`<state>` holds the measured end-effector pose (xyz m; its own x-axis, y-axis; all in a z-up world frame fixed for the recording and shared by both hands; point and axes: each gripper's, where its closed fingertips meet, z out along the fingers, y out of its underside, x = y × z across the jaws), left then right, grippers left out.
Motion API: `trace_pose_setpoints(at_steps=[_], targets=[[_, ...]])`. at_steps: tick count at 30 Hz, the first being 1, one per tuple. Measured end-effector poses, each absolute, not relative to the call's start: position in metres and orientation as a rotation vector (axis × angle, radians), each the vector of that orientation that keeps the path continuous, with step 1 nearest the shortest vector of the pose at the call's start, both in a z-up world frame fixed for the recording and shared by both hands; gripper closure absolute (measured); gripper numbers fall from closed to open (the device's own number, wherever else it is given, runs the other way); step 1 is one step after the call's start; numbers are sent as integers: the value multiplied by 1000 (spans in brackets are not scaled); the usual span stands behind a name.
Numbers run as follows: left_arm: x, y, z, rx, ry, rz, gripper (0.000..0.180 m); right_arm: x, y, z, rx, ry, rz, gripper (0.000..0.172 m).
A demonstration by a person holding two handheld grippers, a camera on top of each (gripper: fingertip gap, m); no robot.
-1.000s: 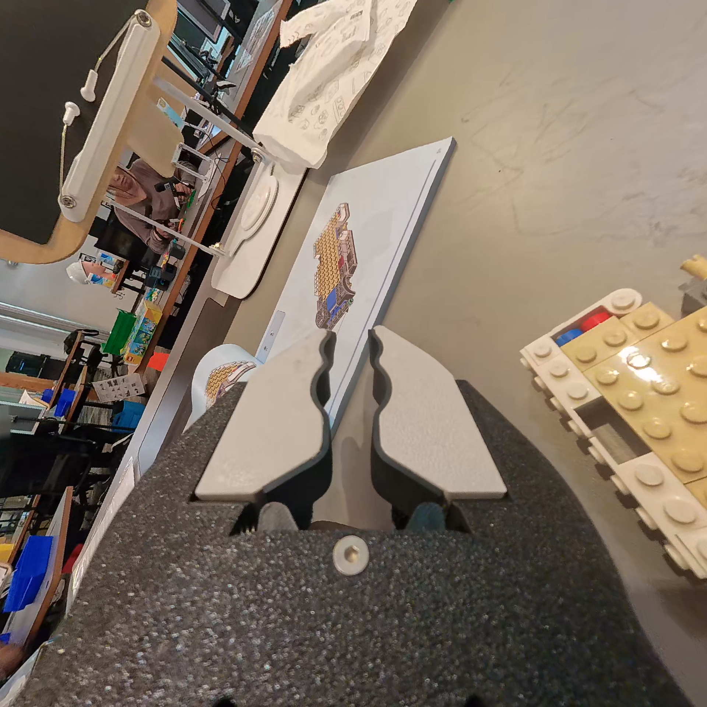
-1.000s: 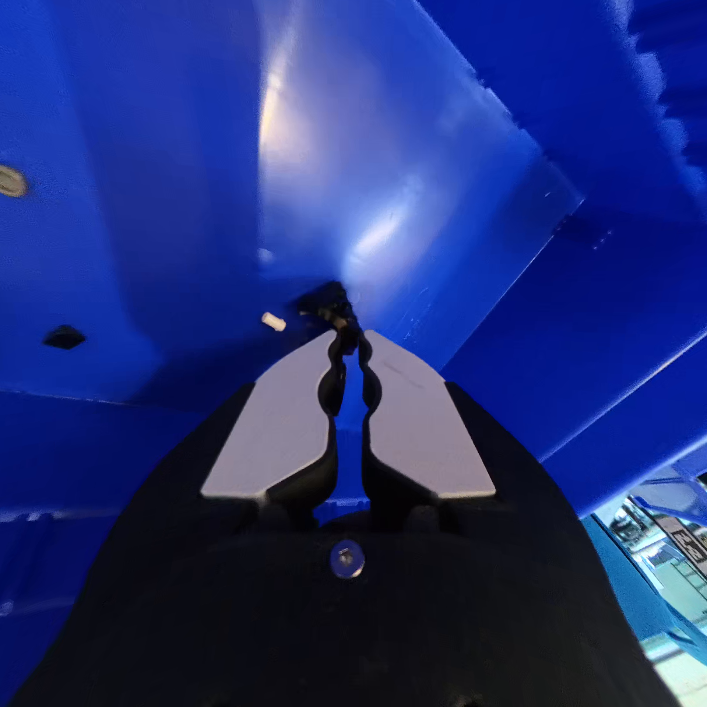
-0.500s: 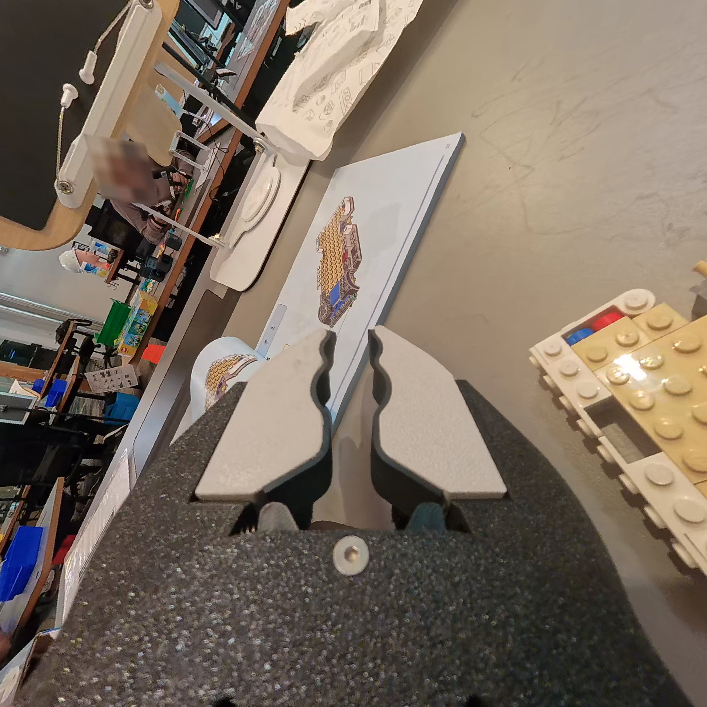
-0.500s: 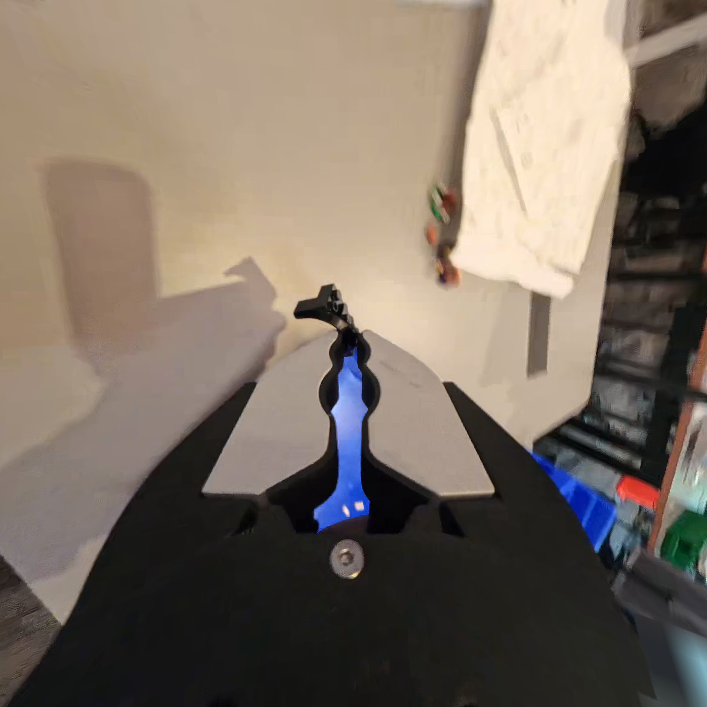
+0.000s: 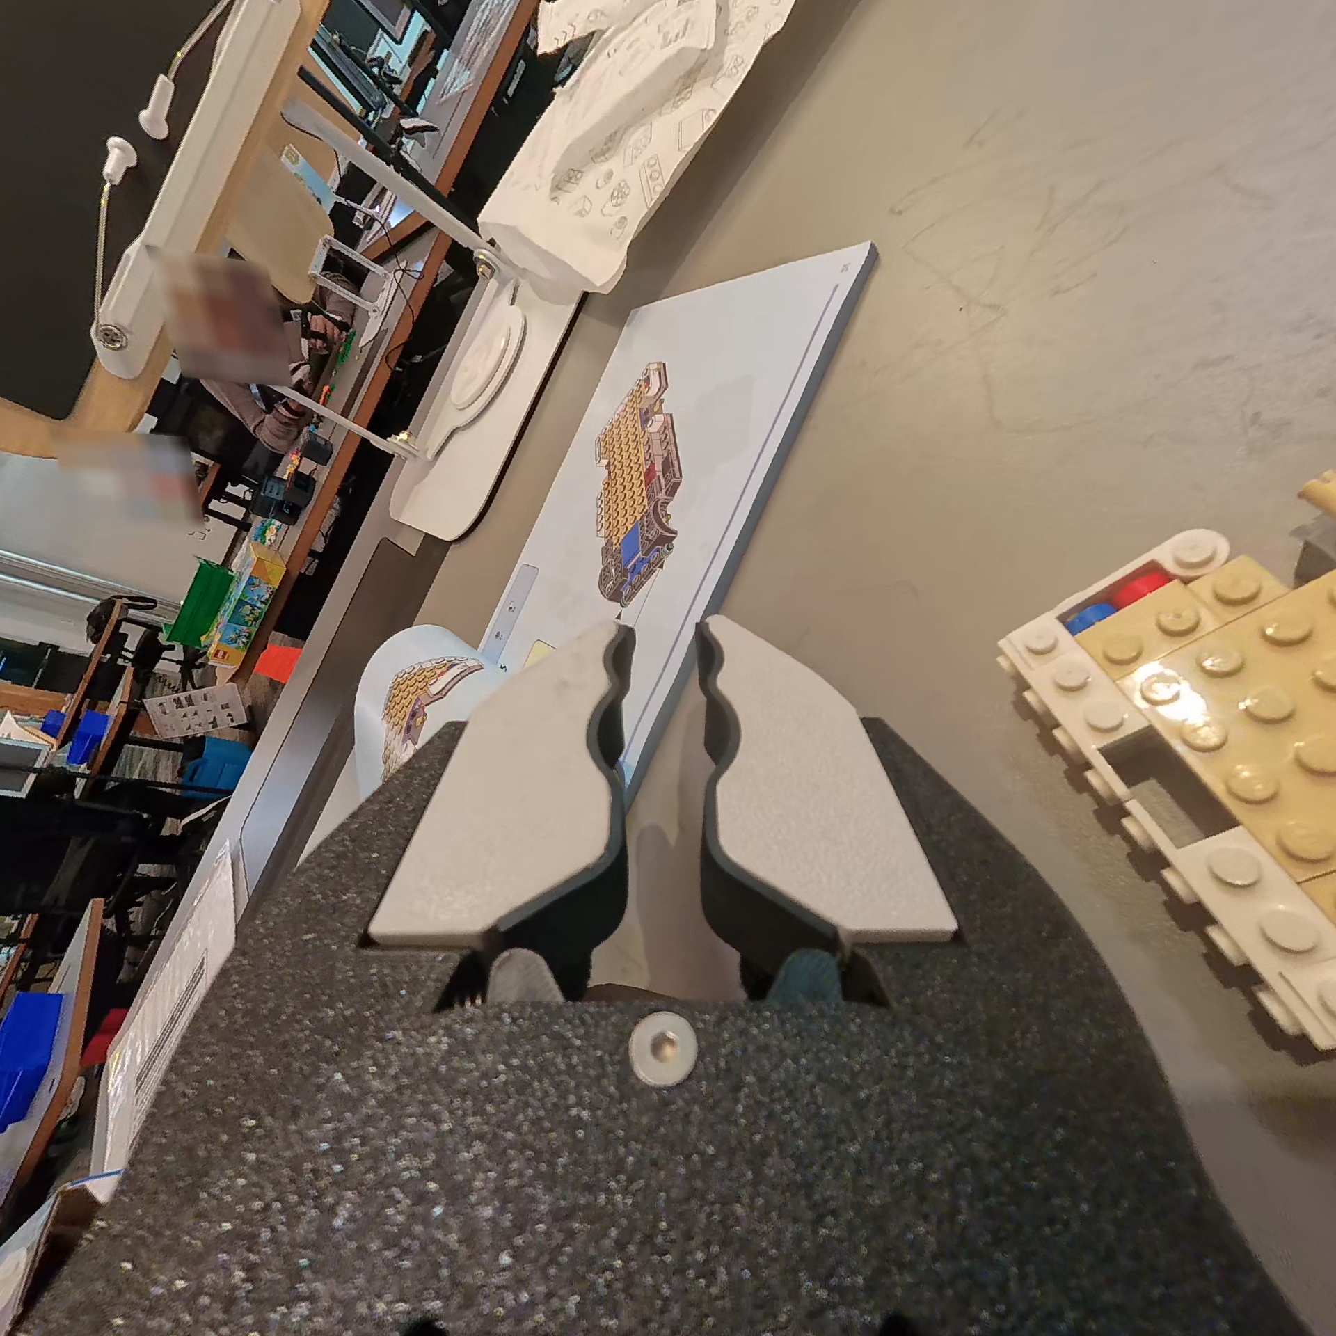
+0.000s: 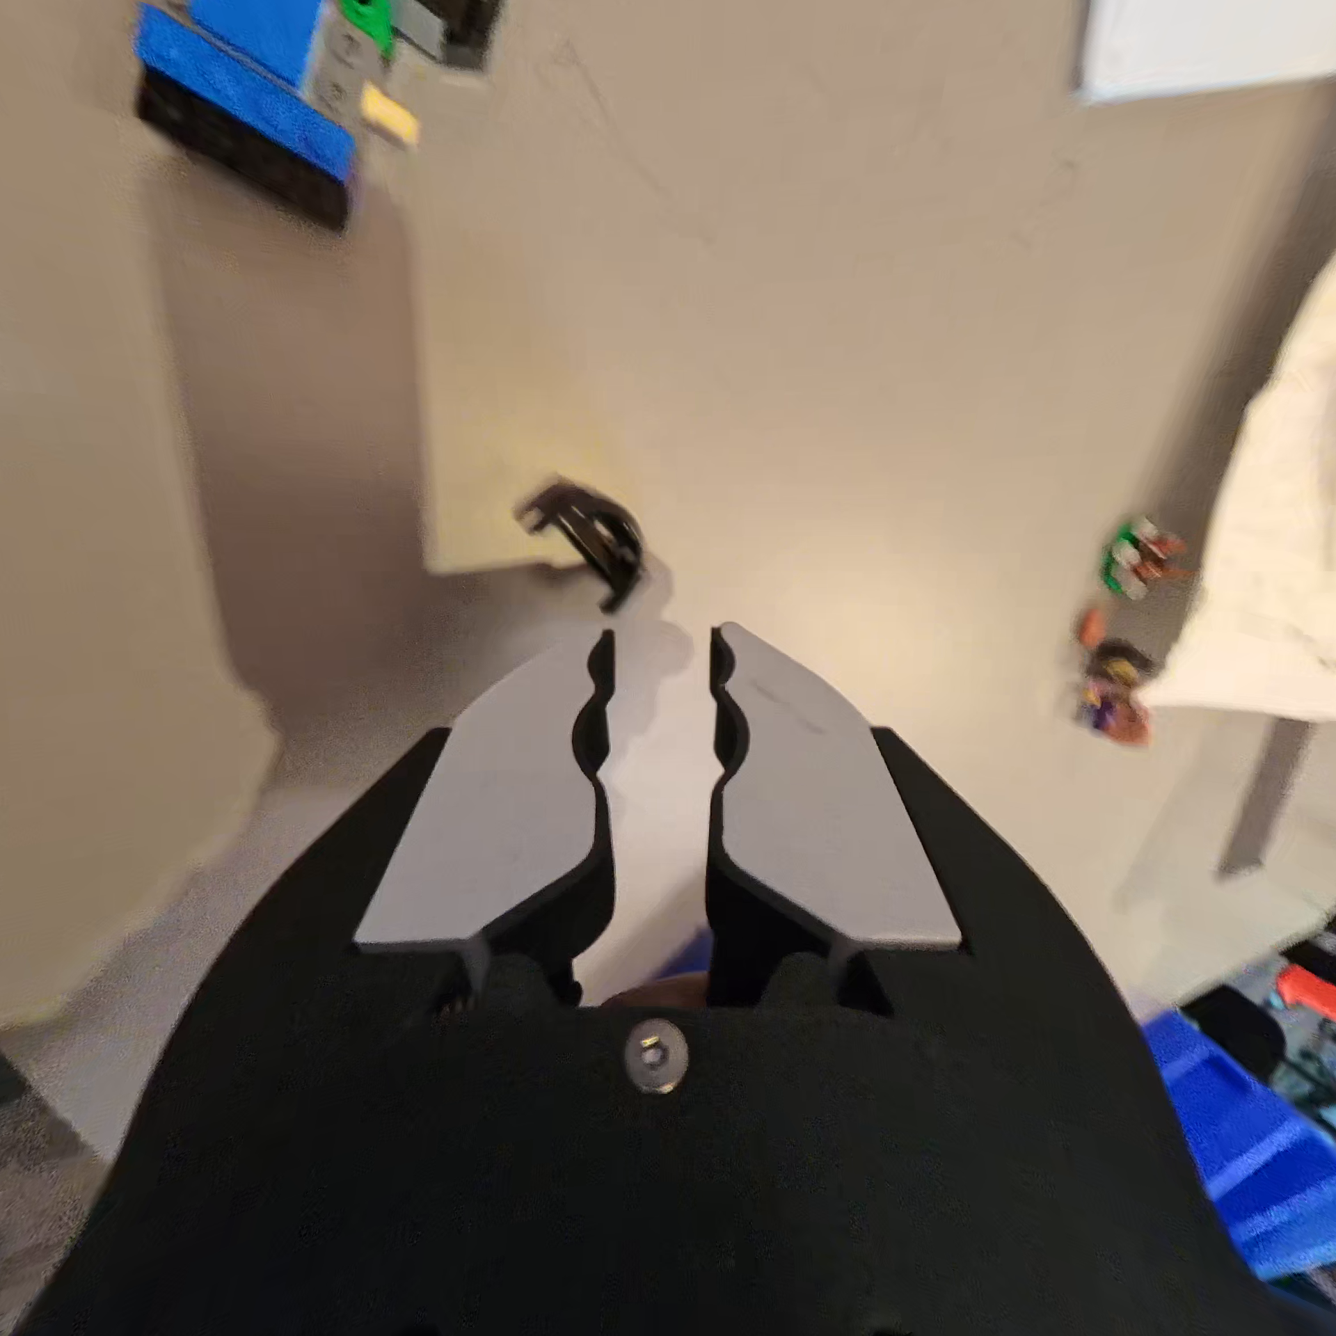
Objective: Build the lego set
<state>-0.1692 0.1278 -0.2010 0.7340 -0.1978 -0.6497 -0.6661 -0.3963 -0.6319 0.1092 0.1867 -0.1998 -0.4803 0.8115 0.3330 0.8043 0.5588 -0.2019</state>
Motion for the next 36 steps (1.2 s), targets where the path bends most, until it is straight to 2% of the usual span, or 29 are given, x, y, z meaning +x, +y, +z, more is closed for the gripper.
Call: trace_pose_setpoints(at_steps=[4, 6, 8, 10, 11, 15, 19, 23, 25, 30, 34, 36], targets=[[-169, 128, -202, -1955, 665, 597, 163, 173, 264, -138, -1509, -2227, -78, 147], [-169, 128, -203, -1962, 667, 597, 163, 228, 320, -128, -1685, -2169, -213, 147], [-169, 128, -204, -1968, 673, 600, 163, 287, 377, -137, -1852, -2150, -428, 144], [-169, 129, -206, -1968, 685, 611, 163, 336, 415, -157, -2030, -2162, -567, 133], [-169, 129, -206, -1967, 690, 618, 163, 350, 426, -169, -2100, -2173, -585, 128], [-167, 128, -207, -1958, 709, 640, 163, 370, 445, -203, -2198, -2252, -613, 125], [-168, 128, -208, -1961, 712, 660, 163, 372, 439, -225, -2308, -2311, -580, 127], [-169, 128, -208, -1964, 710, 659, 164, 370, 442, -229, -2309, -2305, -644, 152], [-168, 128, -208, -1962, 714, 654, 164, 362, 439, -225, -2295, -2284, -591, 153], [-168, 127, -208, -1967, 710, 635, 163, 303, 404, -174, -2035, -2230, -429, 154], [-169, 128, -208, -1980, 701, 625, 163, 207, 320, -119, -1623, -2258, -168, 155], [-168, 127, -208, -1977, 709, 626, 163, 158, 266, -111, -1429, -2296, -10, 155]])
